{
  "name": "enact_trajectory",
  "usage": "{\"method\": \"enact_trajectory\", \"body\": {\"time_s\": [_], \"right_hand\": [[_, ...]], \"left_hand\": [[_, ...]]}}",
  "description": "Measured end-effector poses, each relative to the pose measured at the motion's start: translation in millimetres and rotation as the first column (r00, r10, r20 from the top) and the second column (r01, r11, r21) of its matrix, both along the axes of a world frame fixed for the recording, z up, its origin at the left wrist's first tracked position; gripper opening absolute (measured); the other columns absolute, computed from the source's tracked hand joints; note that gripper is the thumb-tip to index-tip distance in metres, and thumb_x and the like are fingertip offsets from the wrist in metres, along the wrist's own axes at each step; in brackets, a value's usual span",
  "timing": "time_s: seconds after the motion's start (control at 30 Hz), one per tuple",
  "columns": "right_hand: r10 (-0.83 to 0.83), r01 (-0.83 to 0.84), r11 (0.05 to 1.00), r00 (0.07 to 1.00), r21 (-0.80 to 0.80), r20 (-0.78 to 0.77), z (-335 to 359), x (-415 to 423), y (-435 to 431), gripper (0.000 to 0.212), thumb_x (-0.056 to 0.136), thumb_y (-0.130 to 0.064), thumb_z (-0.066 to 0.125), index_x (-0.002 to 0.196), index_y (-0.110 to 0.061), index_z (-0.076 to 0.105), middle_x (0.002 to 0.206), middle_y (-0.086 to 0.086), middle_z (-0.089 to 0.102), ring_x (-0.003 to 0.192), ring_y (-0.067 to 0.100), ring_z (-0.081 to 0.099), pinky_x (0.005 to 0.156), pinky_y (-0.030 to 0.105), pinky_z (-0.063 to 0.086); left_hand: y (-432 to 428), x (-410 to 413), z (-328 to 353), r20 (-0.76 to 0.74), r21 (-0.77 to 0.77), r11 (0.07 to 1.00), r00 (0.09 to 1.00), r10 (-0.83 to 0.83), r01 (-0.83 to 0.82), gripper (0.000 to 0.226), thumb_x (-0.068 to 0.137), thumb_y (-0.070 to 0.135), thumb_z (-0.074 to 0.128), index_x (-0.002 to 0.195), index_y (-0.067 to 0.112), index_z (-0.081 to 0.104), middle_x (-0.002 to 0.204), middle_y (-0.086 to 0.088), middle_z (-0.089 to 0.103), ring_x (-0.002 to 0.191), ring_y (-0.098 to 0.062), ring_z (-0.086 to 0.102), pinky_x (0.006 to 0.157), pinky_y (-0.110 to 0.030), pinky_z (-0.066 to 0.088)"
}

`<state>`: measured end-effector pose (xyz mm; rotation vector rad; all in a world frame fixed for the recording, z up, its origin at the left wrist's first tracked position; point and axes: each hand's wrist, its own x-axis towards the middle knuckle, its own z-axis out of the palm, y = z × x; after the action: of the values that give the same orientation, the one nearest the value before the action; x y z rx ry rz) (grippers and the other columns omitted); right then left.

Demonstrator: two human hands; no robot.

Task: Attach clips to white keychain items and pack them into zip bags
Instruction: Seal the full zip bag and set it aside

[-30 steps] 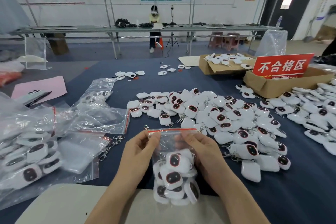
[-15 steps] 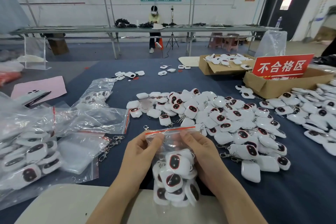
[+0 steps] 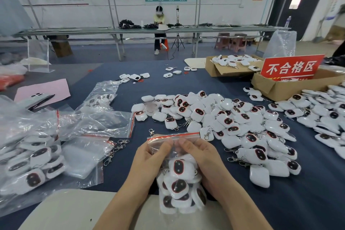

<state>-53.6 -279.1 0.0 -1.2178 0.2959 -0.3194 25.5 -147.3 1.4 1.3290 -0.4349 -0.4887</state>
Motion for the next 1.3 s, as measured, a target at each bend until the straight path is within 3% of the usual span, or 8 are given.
{"method": "enact_trajectory", "body": {"time_s": [0.17, 0.37, 0.6, 0.87, 1.07, 1.3], "right_hand": [[-0.016, 0.015, 1.000, 1.000, -0.017, -0.025, -0.6, 1.9, 2.6, 0.024, 0.081, -0.037, 0.076, 0.096, -0.019, 0.079, 0.096, 0.010, 0.077, 0.080, 0.021, 0.075, 0.066, 0.026, 0.057], [0.019, -0.018, 0.999, 0.999, 0.027, -0.044, -3.5, 2.1, 2.7, 0.025, 0.092, -0.034, 0.071, 0.101, -0.011, 0.077, 0.104, 0.019, 0.075, 0.094, 0.036, 0.073, 0.082, 0.042, 0.059], [-0.064, 0.057, 0.996, 0.993, -0.068, -0.102, -0.1, 4.5, 6.7, 0.012, 0.091, -0.027, 0.072, 0.084, -0.021, 0.080, 0.091, 0.010, 0.078, 0.084, 0.027, 0.076, 0.067, 0.030, 0.059], [-0.018, 0.016, 1.000, 0.997, -0.023, -0.078, 0.1, 2.0, 7.1, 0.013, 0.090, -0.031, 0.073, 0.091, -0.019, 0.079, 0.097, 0.011, 0.078, 0.089, 0.027, 0.076, 0.070, 0.029, 0.059], [-0.032, 0.031, 0.999, 0.996, -0.007, -0.089, -1.0, 2.2, 6.1, 0.019, 0.092, -0.031, 0.071, 0.093, -0.014, 0.079, 0.098, 0.014, 0.077, 0.092, 0.032, 0.075, 0.079, 0.039, 0.060], [-0.130, 0.122, 0.987, 0.989, -0.102, -0.075, 2.0, 3.2, 10.8, 0.012, 0.091, -0.024, 0.072, 0.083, -0.021, 0.080, 0.087, 0.007, 0.078, 0.080, 0.021, 0.076, 0.065, 0.024, 0.058]], "left_hand": [[0.5, -0.6, 0.5, -0.013, 0.000, 1.000, 1.000, 0.012, -0.012, 0.012, 0.093, 0.026, 0.069, 0.094, 0.021, 0.079, 0.095, -0.011, 0.079, 0.088, -0.028, 0.077, 0.066, -0.024, 0.058], [1.4, -1.0, 1.8, 0.021, 0.017, 0.998, 0.998, -0.063, 0.063, 0.020, 0.096, 0.029, 0.066, 0.100, 0.016, 0.080, 0.098, -0.014, 0.078, 0.091, -0.030, 0.076, 0.071, -0.028, 0.060], [0.5, -1.9, 2.2, 0.048, 0.049, 0.997, 0.997, -0.055, 0.053, 0.024, 0.093, 0.034, 0.066, 0.093, 0.016, 0.081, 0.093, -0.013, 0.079, 0.089, -0.028, 0.077, 0.069, -0.027, 0.059], [0.5, -0.8, 1.2, 0.033, 0.036, 0.998, 0.998, -0.048, 0.047, 0.024, 0.093, 0.033, 0.066, 0.093, 0.015, 0.081, 0.093, -0.013, 0.079, 0.087, -0.027, 0.077, 0.067, -0.024, 0.058], [-0.1, -0.6, 0.6, 0.044, 0.049, 0.998, 0.998, -0.051, 0.049, 0.024, 0.095, 0.033, 0.066, 0.094, 0.016, 0.081, 0.093, -0.013, 0.079, 0.087, -0.028, 0.077, 0.067, -0.025, 0.058], [-2.0, 0.6, -1.6, 0.065, 0.067, 0.998, 0.998, 0.007, -0.012, 0.018, 0.096, 0.021, 0.065, 0.090, 0.017, 0.082, 0.091, -0.010, 0.079, 0.086, -0.024, 0.077, 0.067, -0.024, 0.058]]}}
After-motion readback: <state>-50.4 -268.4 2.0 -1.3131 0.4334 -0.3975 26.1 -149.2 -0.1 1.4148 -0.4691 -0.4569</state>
